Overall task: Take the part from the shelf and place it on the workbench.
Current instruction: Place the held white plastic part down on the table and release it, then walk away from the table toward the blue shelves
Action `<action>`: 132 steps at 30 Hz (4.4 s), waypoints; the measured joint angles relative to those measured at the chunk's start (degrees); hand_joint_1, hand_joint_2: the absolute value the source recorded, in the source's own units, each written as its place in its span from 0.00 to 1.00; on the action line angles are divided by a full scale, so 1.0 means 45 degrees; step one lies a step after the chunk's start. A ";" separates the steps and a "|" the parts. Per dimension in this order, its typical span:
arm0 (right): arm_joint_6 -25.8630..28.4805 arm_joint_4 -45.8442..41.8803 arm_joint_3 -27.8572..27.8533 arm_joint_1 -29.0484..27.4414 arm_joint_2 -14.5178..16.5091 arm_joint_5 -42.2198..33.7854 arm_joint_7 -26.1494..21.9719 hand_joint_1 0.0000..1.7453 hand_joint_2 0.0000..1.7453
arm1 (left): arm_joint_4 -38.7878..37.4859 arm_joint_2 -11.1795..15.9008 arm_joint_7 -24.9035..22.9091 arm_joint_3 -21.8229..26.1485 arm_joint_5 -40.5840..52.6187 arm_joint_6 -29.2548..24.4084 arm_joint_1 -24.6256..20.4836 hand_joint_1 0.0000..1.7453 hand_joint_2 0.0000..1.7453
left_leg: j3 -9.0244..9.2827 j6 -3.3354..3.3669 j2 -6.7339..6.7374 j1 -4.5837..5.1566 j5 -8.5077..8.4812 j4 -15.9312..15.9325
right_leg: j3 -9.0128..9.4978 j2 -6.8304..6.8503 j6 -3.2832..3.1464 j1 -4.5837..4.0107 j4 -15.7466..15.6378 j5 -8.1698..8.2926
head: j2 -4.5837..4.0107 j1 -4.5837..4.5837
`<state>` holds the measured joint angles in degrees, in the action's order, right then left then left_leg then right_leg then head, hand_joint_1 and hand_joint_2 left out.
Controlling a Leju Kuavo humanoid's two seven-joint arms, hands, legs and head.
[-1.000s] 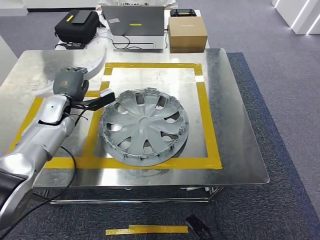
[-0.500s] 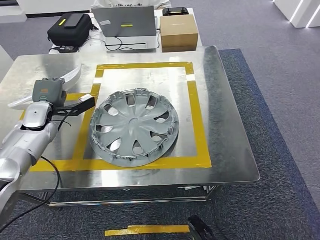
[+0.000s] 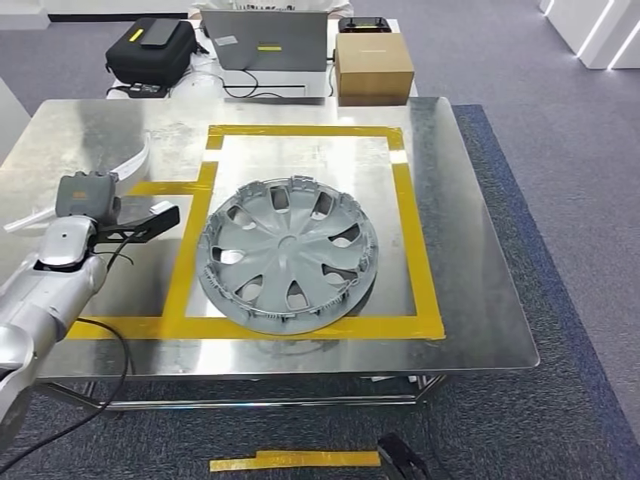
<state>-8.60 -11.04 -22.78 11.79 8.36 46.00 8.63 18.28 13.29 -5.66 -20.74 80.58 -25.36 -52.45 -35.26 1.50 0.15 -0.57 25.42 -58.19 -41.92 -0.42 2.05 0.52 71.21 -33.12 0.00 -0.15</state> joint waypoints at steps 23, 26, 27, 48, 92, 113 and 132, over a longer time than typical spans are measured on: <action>-0.0016 0.0000 -0.0265 -0.0006 -0.0070 0.0110 -0.0146 0.00 0.00 | -0.0017 -0.0288 0.0644 0.0359 0.0506 0.0203 0.0006 0.00 0.00 | -0.0054 -0.0493 -0.0065 0.0015 0.0053 -0.0282 | 0.1394 -0.0048 -0.0350 -0.0010 -0.2825 0.1569 | 0.0000 0.0101; -0.0042 0.0000 -0.0308 -0.0051 -0.0075 0.0119 -0.0165 0.00 0.00 | -0.0017 -0.0324 0.0712 0.0368 0.0589 0.0318 0.0034 0.00 0.00 | -0.0108 -0.0263 -0.0050 0.0024 -0.0018 -0.0188 | 0.1252 -0.0046 -0.0141 -0.0002 -0.2789 0.1547 | 0.0000 0.0094; -0.0051 0.0000 -0.0312 -0.0063 -0.0084 0.0124 -0.0165 0.00 0.00 | -0.0017 -0.0348 0.0742 0.0367 0.0652 0.0347 0.0028 0.00 0.00 | -0.0132 -0.0160 -0.0030 0.0005 -0.0080 -0.0153 | 0.1150 -0.0032 -0.0078 0.0004 -0.2586 0.1309 | 0.0000 0.0084; -0.0115 0.0000 -0.0367 -0.0085 -0.0158 0.0254 -0.0121 0.00 0.00 | -0.0181 -0.0220 0.0786 0.0366 0.0982 0.0691 0.0428 0.00 0.00 | -0.1718 -0.0707 0.0004 0.0003 0.1388 -0.3745 | 0.1662 0.0053 -0.0584 -0.0013 -0.3048 0.1491 | 0.0000 0.0171; -0.0151 -0.0015 -0.0758 -0.0490 -0.0318 0.0237 -0.0276 0.00 0.00 | -0.0403 0.0138 0.0064 0.1367 0.0952 -0.1094 0.2256 0.00 0.00 | 0.0496 0.0107 0.0055 0.0031 0.0158 0.0221 | -0.0021 0.0108 0.0129 -0.0027 -0.0090 -0.0062 | 0.0000 0.0073; -0.0674 -0.0024 -0.0867 -0.0429 -0.0498 0.0549 -0.0427 0.00 0.00 | -0.0450 -0.0606 0.0085 0.2093 0.0637 0.0641 0.2912 0.00 0.00 | -0.1455 -0.0540 -0.0001 0.0044 0.1195 -0.2758 | 0.2570 0.0147 -0.0696 -0.0134 -0.3462 0.1146 | 0.0000 0.0148; -0.0304 -0.0028 -0.1394 -0.0655 -0.0565 0.0482 -0.0255 0.00 0.00 | -0.0749 -0.3314 -0.1894 0.4800 -0.0953 0.5435 0.8577 0.00 0.00 | 0.0046 -0.0100 0.0005 0.0091 -0.0233 0.0080 | 0.2775 0.0059 -0.0102 -0.0035 -0.3232 0.0727 | 0.0000 0.0084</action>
<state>-9.96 -11.16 -29.05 8.84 5.82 48.17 7.49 14.91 -1.62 -14.18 0.86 76.29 -0.90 -13.85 -35.06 1.05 0.17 -0.16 24.37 -57.83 -29.44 -0.16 1.59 0.37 56.67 -29.84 0.00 0.23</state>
